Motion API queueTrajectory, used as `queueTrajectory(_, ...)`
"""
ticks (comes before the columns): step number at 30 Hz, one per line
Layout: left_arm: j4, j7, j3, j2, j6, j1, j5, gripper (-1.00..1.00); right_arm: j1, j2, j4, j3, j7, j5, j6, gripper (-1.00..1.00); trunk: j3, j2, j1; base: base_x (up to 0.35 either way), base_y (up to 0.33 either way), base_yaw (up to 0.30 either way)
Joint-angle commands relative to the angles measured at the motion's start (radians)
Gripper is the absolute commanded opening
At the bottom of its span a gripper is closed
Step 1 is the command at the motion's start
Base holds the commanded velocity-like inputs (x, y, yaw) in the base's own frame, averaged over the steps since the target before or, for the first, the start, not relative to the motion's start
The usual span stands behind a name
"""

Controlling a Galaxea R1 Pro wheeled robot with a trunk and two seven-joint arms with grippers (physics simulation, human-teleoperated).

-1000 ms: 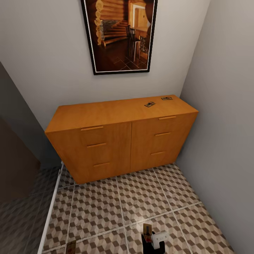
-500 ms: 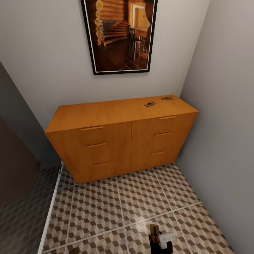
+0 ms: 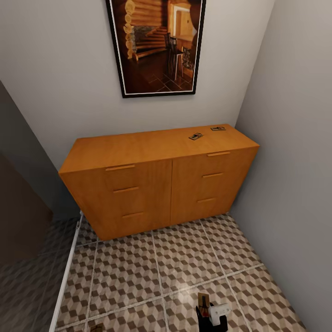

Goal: Take the four mousetraps from the cabinet in the bathroom and place them on the bathroom floor. Make sure all four end up on the same floor surface, and ensure that at least two of them are either under or directly next to the same bathroom sink.

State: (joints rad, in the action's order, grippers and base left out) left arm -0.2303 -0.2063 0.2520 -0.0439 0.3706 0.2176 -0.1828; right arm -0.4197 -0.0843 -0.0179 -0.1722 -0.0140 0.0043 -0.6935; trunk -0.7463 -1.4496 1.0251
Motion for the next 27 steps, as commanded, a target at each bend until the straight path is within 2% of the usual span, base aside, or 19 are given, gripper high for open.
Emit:
queueTrajectory(1, 0.000, -0.004, 0.009, -0.001, 0.003, 0.000, -0.009, -1.00, -0.001, 0.000, 0.001, -0.003, -0.002, 0.000, -0.003, -1.00, -0.001, 0.000, 0.000, 0.000, 0.000, 0.000)
queueTrajectory(9, 0.000, -0.005, 0.009, -0.001, 0.002, 0.000, -0.009, -1.00, -0.001, 0.000, 0.001, -0.003, -0.003, 0.000, -0.003, -1.00, -0.001, 0.000, 0.000, -0.018, 0.000, 0.000)
queueTrajectory(20, 0.002, -0.005, 0.009, -0.001, 0.002, 0.000, -0.009, -1.00, -0.001, 0.001, 0.001, -0.002, -0.003, 0.000, -0.003, -1.00, -0.001, 0.000, 0.000, -0.265, 0.000, 0.000)
queueTrajectory(27, 0.002, -0.004, 0.009, -0.001, 0.002, 0.000, -0.009, -1.00, -0.001, 0.001, 0.001, -0.002, -0.003, 0.000, -0.003, -1.00, 0.000, 0.000, 0.000, -0.055, 0.000, 0.000)
